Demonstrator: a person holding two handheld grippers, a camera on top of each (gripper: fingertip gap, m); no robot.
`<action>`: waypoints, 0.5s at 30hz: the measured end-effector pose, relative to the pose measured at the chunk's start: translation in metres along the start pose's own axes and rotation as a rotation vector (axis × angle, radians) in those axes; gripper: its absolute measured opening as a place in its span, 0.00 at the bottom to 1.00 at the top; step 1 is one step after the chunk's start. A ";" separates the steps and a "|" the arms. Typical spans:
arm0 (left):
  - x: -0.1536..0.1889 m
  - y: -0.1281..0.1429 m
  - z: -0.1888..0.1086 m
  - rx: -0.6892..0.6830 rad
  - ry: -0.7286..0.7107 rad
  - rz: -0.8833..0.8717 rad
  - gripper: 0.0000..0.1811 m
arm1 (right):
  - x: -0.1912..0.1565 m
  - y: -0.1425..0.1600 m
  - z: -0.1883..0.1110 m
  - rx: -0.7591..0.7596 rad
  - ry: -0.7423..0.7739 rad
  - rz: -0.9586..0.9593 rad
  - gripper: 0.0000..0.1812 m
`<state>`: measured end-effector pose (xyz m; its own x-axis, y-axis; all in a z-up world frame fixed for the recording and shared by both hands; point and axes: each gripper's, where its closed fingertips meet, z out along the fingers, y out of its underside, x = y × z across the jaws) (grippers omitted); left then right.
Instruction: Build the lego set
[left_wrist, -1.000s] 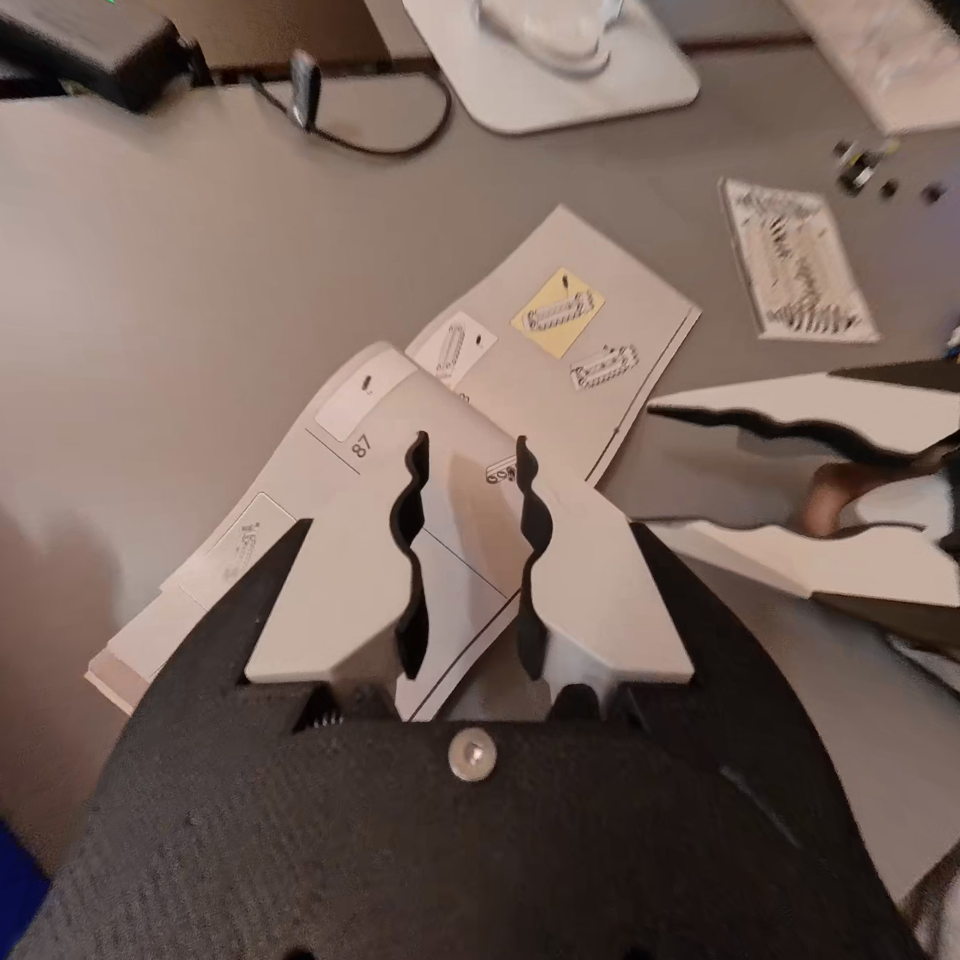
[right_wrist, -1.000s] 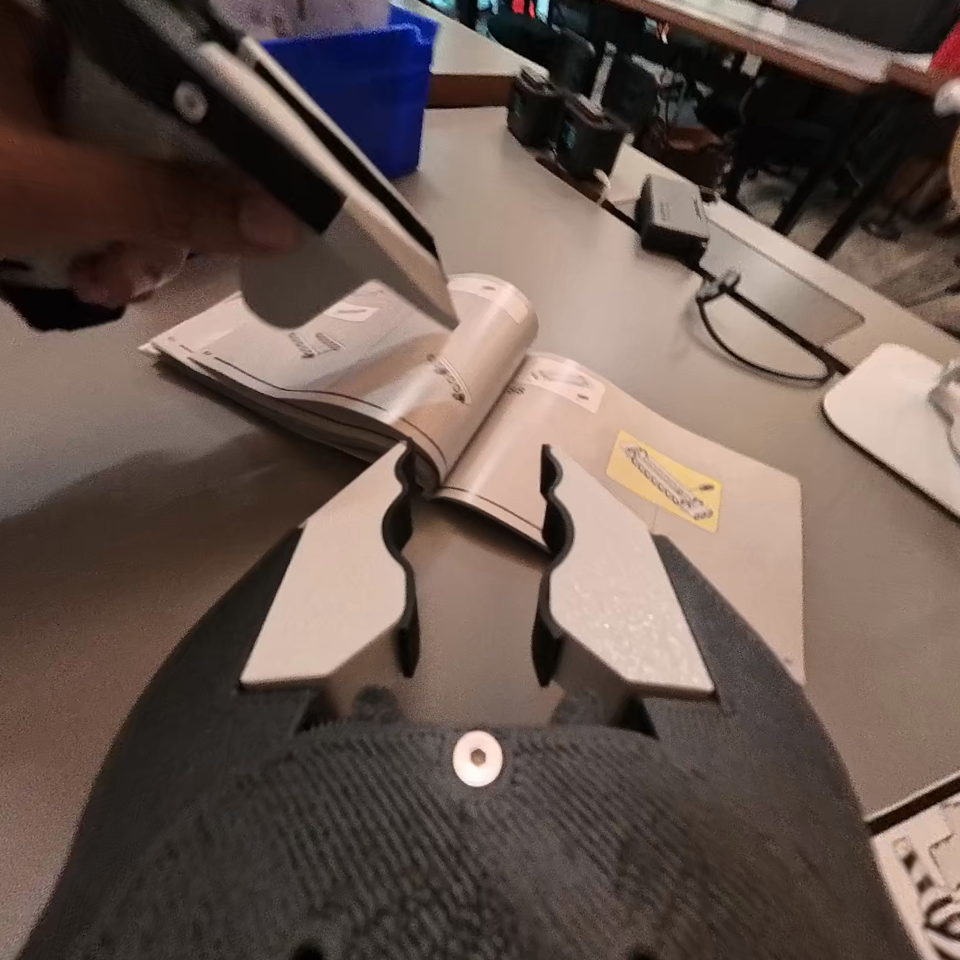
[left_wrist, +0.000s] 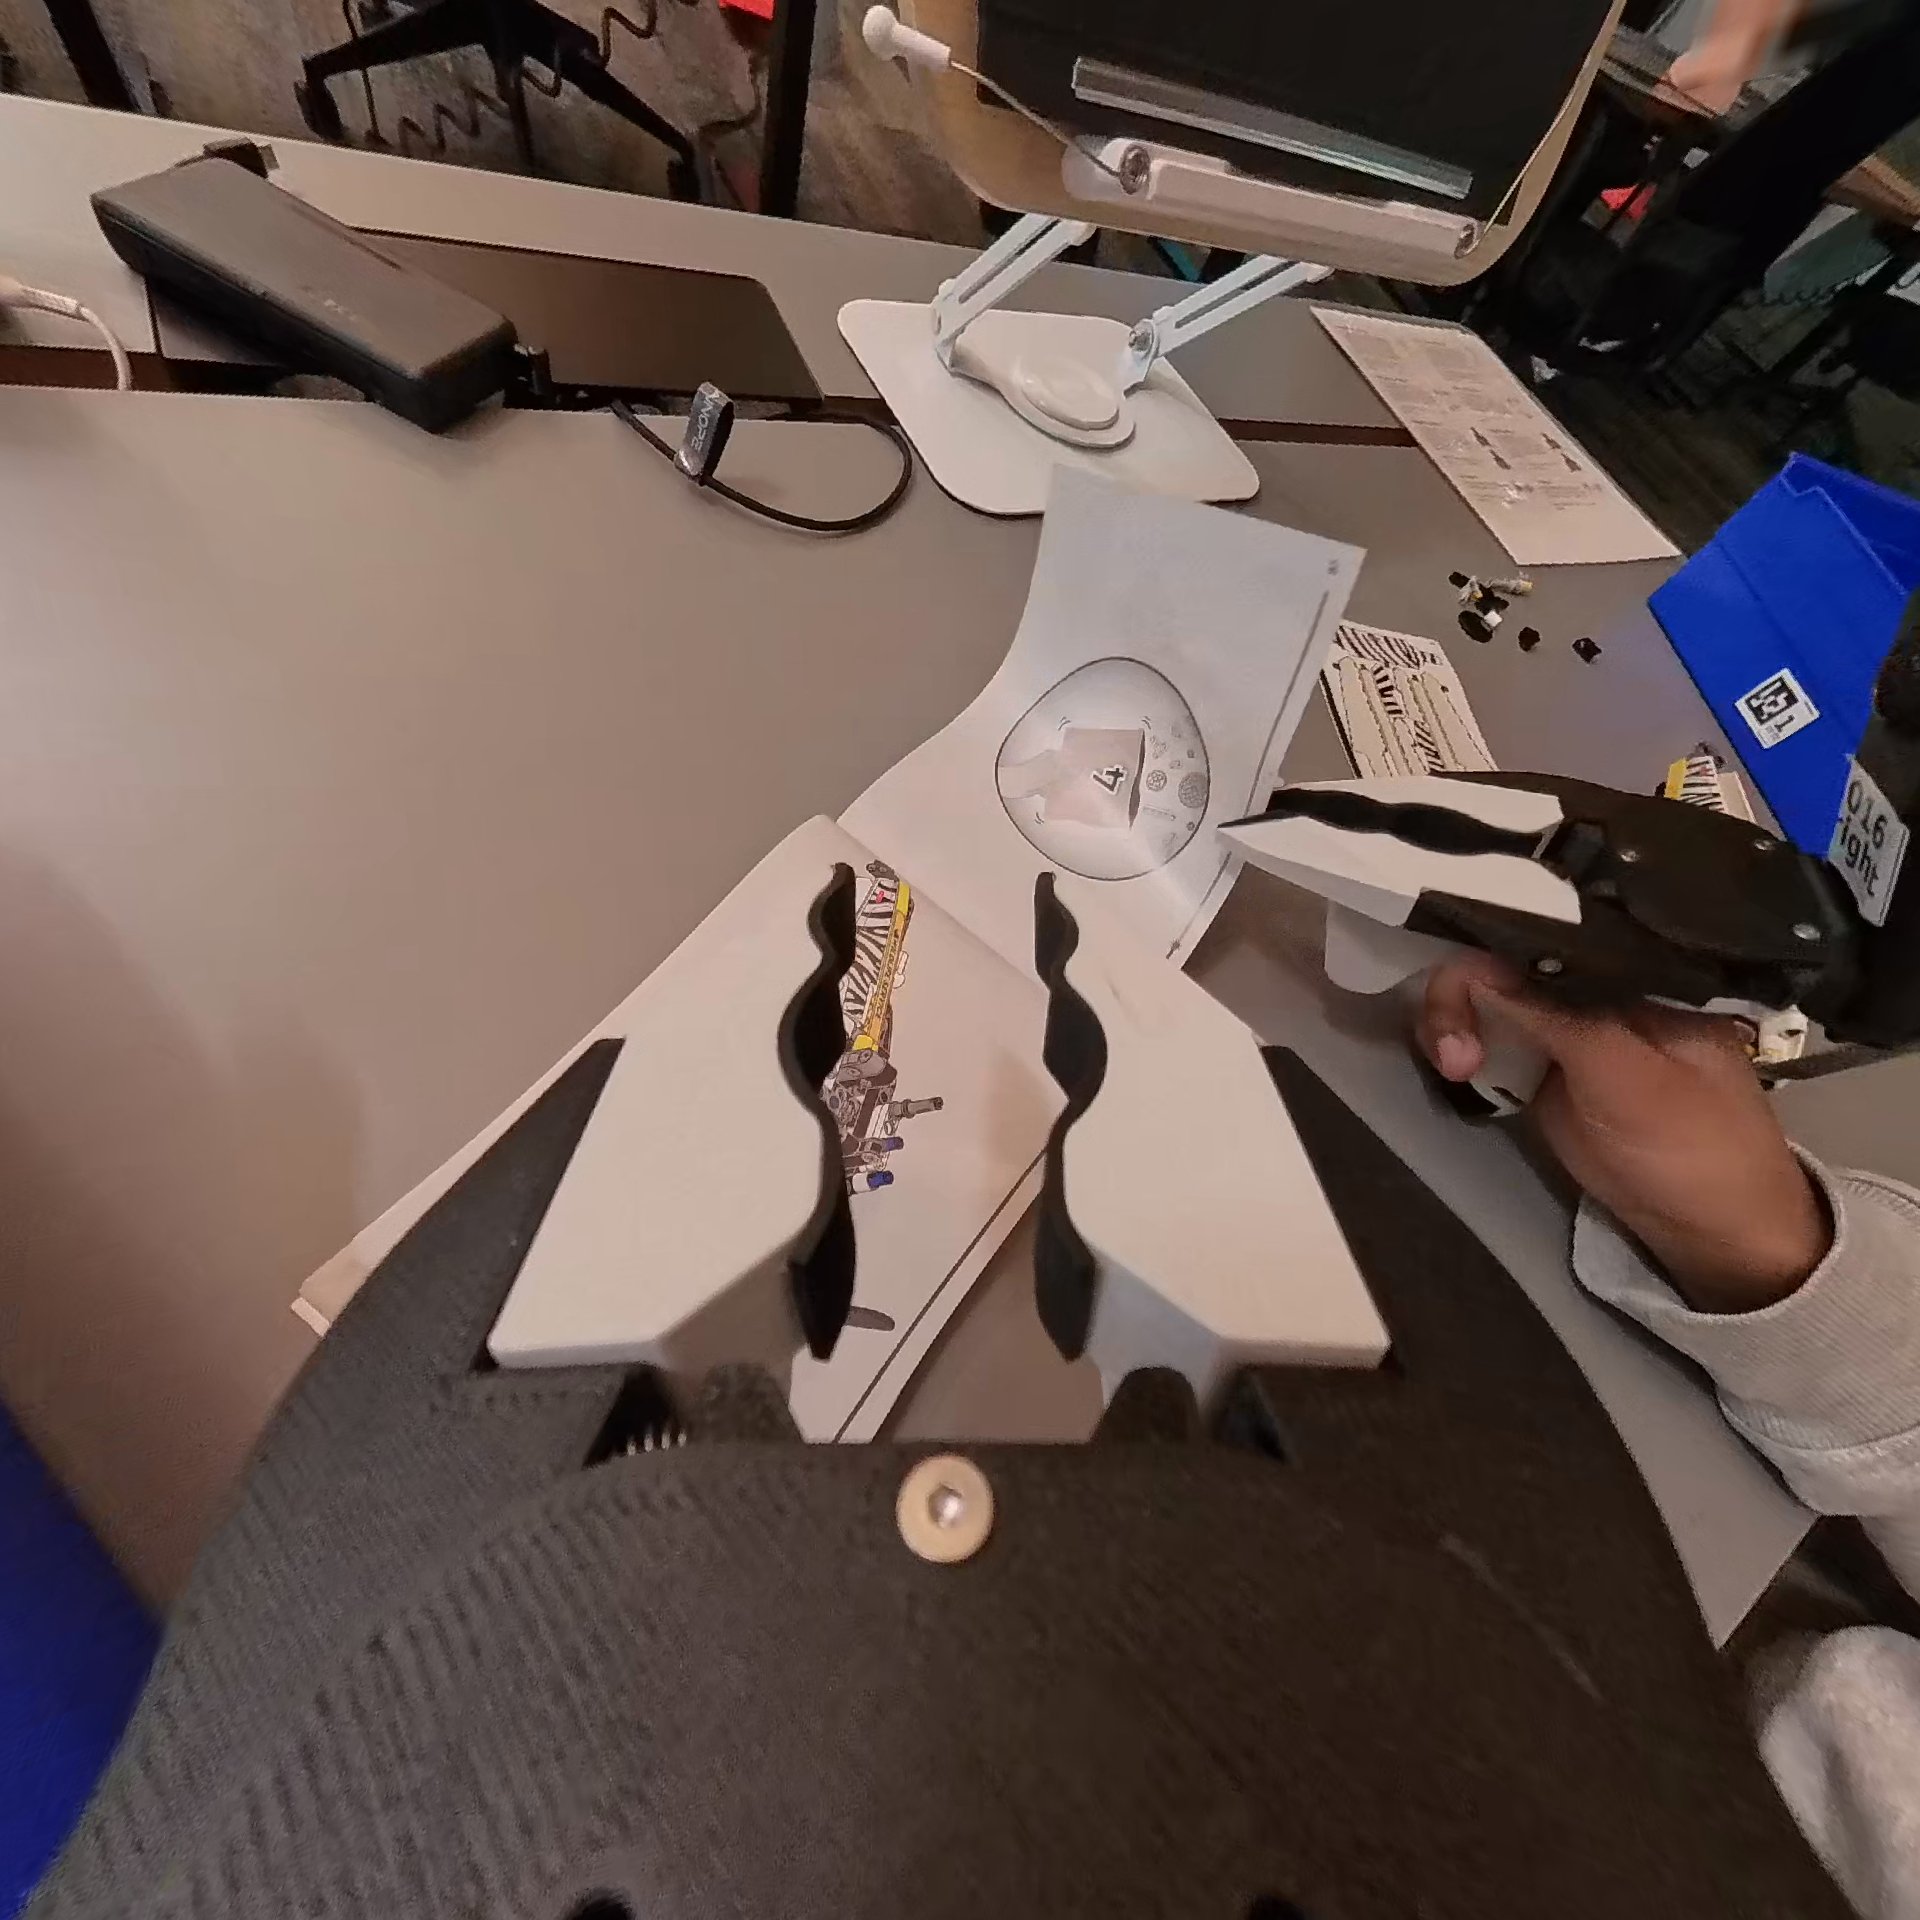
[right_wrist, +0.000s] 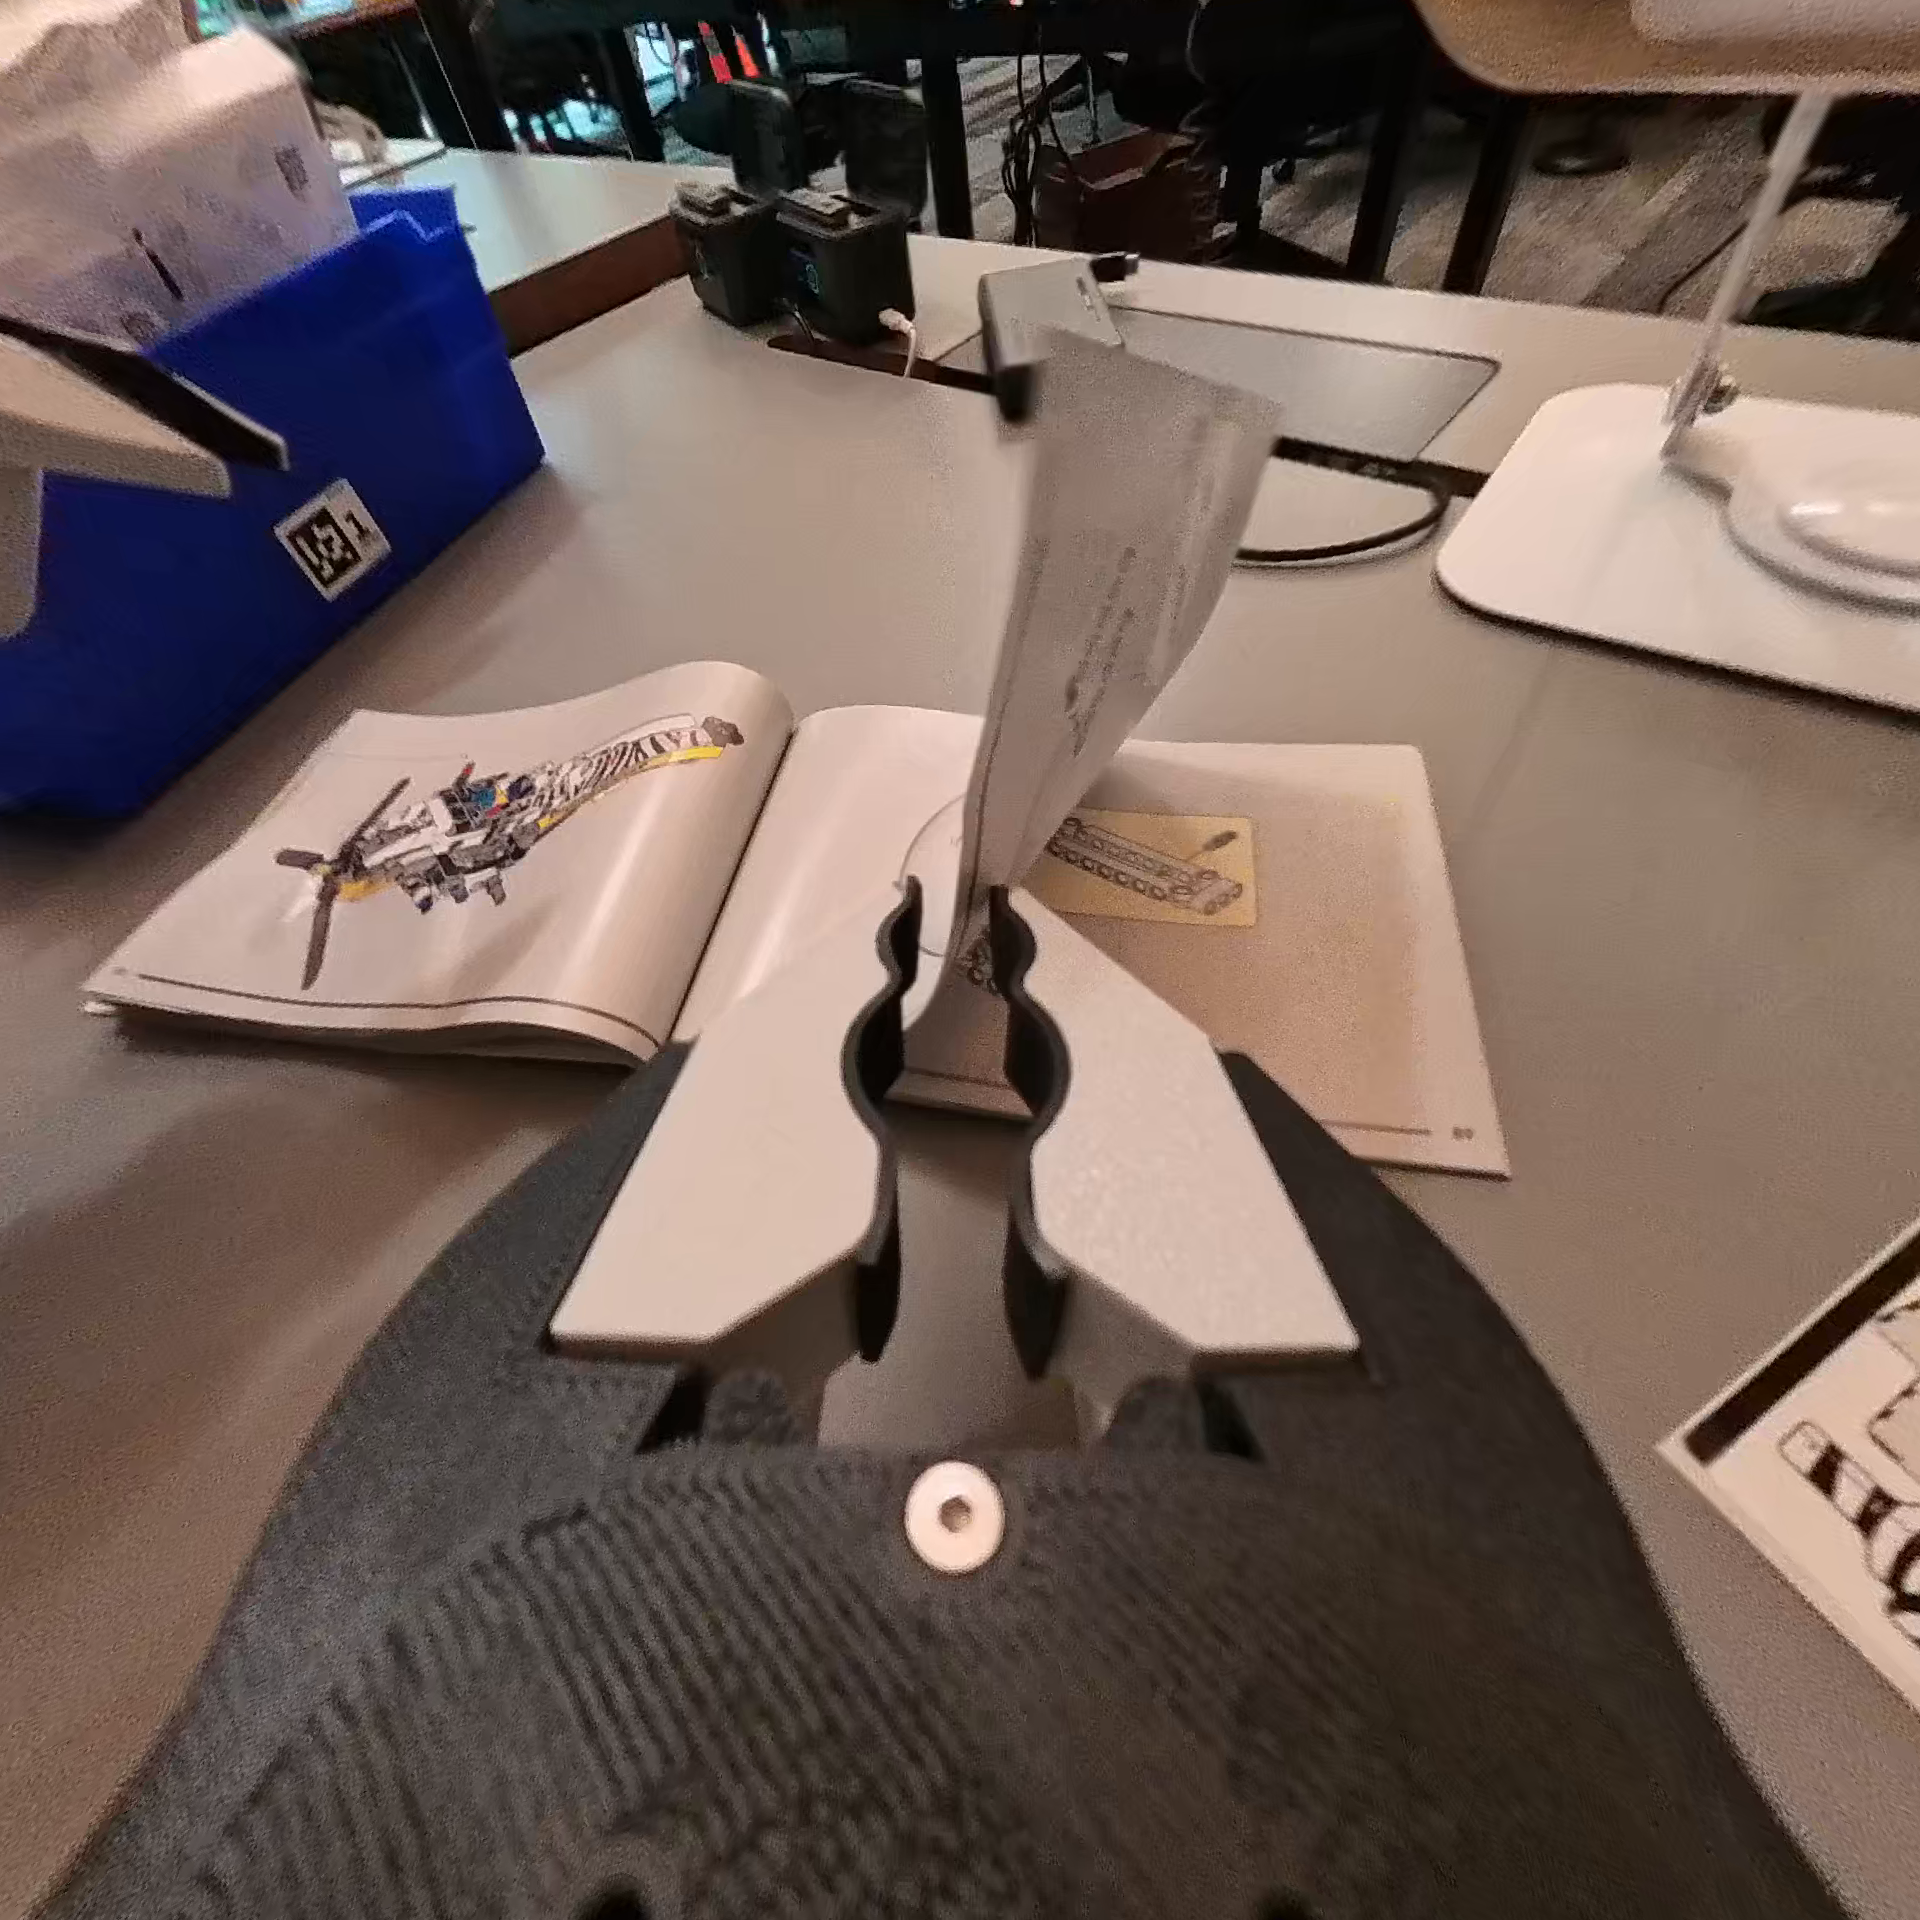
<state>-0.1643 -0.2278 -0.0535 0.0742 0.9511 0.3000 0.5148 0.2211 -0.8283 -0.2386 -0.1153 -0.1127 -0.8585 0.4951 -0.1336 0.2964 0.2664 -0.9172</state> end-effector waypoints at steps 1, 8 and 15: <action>0.000 0.000 0.000 0.001 0.000 0.003 0.18 | 0.001 0.000 0.000 0.002 -0.011 0.020 0.05; 0.004 -0.008 -0.007 0.028 -0.003 0.015 0.19 | -0.011 -0.005 -0.002 0.032 -0.057 -0.012 0.00; 0.006 -0.033 -0.028 0.160 -0.047 0.044 0.19 | -0.120 0.002 0.010 0.034 -0.281 -0.283 0.00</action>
<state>-0.1572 -0.2353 -0.0113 0.0515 0.9688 0.2426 0.3689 0.2072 -0.9061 -0.1396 -0.1824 -0.1021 -0.9868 0.1587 0.0328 0.0217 0.3303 -0.9436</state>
